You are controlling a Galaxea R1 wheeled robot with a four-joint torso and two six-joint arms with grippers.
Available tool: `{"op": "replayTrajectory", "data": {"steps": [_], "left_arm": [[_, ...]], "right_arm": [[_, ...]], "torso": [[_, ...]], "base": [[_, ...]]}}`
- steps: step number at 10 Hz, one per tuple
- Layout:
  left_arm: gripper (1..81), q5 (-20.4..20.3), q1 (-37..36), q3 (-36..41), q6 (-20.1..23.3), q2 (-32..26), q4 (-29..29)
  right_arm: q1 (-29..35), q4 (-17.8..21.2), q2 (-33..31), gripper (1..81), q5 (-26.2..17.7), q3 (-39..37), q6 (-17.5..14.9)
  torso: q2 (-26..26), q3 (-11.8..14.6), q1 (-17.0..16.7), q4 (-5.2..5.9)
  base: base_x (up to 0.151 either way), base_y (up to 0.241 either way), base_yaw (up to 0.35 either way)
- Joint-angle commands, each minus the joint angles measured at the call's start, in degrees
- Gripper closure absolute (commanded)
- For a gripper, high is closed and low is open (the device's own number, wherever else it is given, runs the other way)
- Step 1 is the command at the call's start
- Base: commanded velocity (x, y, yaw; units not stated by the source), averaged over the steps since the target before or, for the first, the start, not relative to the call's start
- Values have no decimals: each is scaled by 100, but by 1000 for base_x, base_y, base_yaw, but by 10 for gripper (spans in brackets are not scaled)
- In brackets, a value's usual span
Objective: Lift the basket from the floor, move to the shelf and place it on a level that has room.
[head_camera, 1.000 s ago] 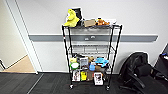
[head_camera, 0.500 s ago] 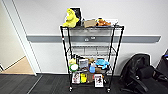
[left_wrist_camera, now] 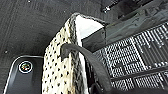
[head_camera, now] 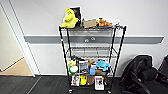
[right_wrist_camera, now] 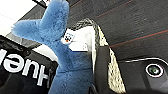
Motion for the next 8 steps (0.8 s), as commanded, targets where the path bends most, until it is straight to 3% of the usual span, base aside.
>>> {"op": "replayTrajectory", "data": {"steps": [1, 8], "left_arm": [[811, 60, -534, 143, -13, -67, 22], [811, 61, -534, 143, -13, -67, 22]], "right_arm": [[526, -86, 4, 811, -42, 100, 24], [544, -86, 30, 811, -42, 109, 24]], "torso": [[0, 0, 0, 0], [0, 0, -2, 0]], "base": [[113, 0, 0], [113, 0, 0]]}}
